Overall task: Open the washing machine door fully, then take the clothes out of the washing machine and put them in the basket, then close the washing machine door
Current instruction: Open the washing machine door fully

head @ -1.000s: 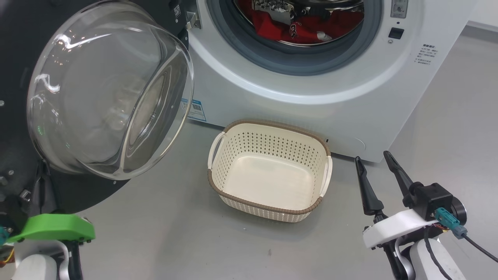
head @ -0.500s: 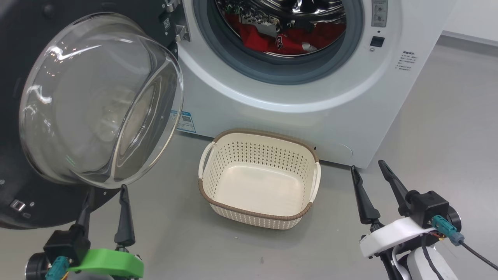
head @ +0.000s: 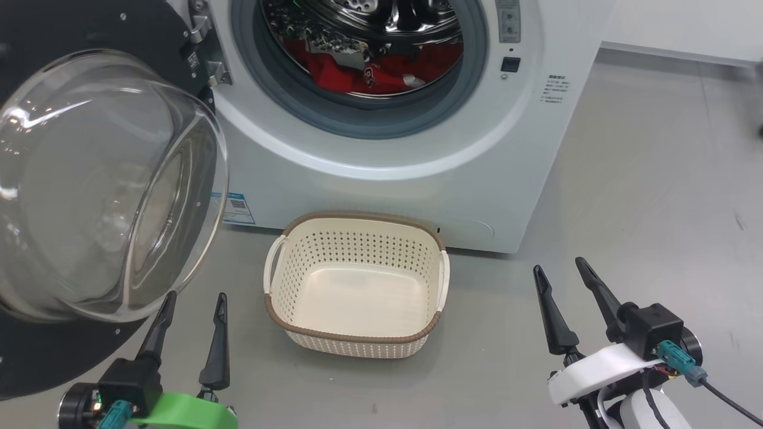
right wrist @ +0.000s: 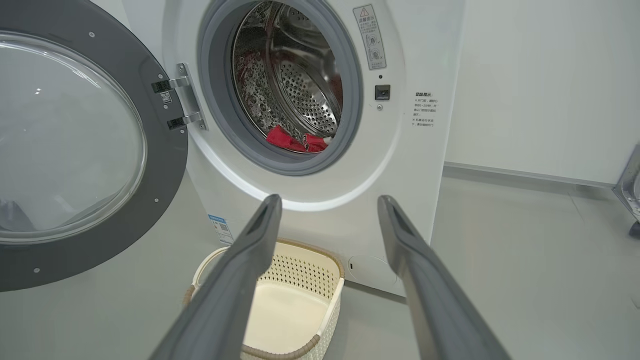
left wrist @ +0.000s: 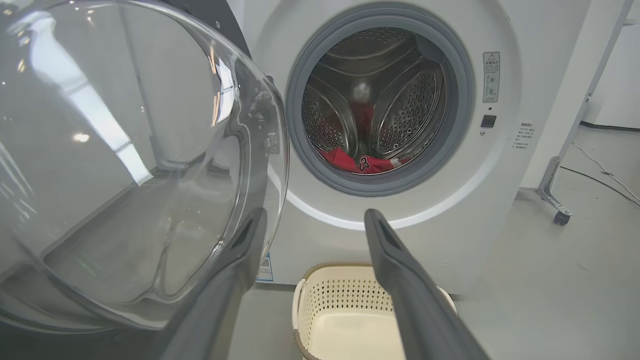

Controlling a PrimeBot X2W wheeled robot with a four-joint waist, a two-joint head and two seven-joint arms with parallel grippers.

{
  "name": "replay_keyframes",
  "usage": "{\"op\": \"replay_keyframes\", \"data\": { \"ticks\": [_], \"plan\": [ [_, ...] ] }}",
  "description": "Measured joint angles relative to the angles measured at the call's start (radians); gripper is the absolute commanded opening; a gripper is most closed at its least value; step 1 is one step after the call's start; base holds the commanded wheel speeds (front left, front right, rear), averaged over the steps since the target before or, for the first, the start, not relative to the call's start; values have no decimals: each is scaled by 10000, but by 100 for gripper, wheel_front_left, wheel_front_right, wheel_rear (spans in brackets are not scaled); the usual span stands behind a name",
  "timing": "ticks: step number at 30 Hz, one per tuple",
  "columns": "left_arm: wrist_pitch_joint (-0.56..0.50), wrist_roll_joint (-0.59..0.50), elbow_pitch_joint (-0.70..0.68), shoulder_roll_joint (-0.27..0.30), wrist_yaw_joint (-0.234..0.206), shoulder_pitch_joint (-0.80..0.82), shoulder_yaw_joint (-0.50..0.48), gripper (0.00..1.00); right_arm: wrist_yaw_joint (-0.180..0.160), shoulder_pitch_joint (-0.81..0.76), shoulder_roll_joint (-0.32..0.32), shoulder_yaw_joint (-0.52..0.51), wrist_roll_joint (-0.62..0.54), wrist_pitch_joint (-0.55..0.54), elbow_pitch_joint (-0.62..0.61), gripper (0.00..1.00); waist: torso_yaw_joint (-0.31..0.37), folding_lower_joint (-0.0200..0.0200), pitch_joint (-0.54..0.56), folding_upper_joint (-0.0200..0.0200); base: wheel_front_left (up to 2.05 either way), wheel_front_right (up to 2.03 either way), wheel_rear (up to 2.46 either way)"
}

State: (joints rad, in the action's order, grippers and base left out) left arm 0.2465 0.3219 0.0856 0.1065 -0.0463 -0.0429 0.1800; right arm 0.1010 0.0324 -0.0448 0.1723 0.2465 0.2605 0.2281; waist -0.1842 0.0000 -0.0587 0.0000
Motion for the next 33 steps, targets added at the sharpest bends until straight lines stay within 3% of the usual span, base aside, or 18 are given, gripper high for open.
{"op": "replay_keyframes", "data": {
  "ticks": [15,33],
  "plan": [
    [-627,-77,-280,226,90,-34,228,100,-245,-112,0,-31,167,0,-142,100,1436,0,18,0,0,0,0],
    [-932,-82,-470,267,81,-33,280,100,-322,-203,6,-142,165,0,-293,100,1722,0,-124,0,0,0,0]
  ]
}}
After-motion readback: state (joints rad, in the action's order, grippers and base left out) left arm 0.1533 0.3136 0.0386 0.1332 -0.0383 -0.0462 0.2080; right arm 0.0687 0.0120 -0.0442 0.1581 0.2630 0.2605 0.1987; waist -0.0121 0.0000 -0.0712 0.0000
